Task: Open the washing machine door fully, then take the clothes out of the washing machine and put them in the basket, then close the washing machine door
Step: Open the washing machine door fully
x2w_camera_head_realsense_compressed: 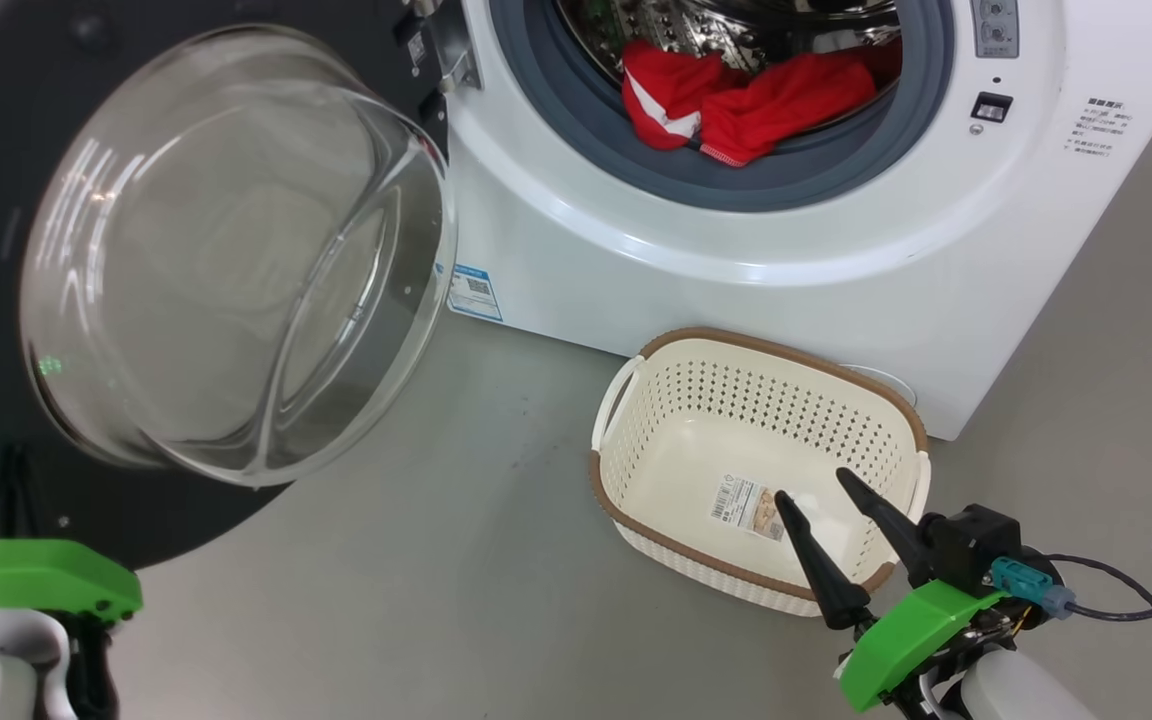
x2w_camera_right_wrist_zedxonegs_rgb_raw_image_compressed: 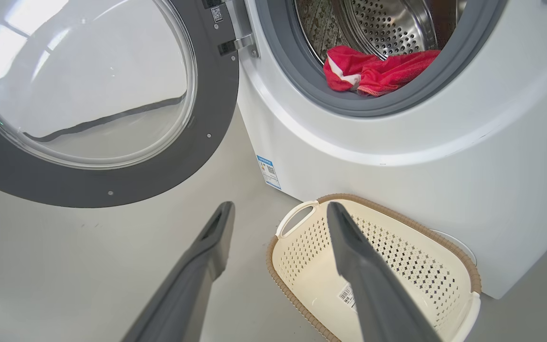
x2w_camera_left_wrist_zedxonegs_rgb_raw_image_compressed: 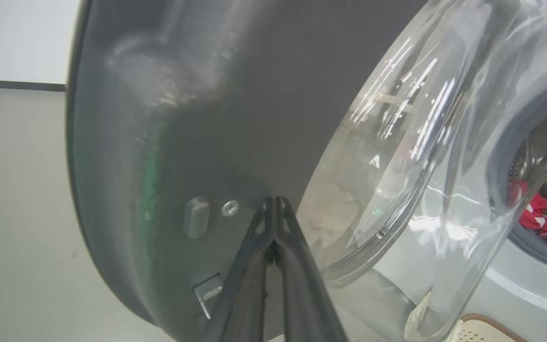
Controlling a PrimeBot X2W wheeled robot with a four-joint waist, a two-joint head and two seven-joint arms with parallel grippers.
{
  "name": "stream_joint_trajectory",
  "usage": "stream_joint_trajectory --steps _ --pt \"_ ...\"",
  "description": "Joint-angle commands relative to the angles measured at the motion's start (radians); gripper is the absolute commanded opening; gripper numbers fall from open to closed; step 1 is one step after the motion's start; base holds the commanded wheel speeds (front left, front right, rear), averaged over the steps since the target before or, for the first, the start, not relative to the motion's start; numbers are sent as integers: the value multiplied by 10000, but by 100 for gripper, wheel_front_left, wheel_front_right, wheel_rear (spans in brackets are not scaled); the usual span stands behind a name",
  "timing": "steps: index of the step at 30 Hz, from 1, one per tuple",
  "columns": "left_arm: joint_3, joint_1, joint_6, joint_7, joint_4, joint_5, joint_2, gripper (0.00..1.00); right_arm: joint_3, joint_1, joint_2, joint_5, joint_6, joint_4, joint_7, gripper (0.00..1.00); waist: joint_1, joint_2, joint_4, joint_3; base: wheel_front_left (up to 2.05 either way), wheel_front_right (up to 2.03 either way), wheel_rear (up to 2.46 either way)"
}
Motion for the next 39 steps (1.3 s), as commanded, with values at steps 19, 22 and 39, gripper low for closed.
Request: stream_joint_trajectory --steps 19,22,39 --pt "765 -1725 -309 -520 1824 -163 1144 0 505 -353 -346 -16 35 -76 -136 100 0 0 -287 185 0 0 0" --pt "769 -1637 -290 -561 1826 -121 1083 0 494 -359 -321 -3 35 -53 -136 100 0 0 -328 118 0 0 0" --pt "1504 -299 -290 -640 -2252 425 549 100 -150 -213 96 -191 35 -189 -136 100 0 0 -885 -578 0 0 0"
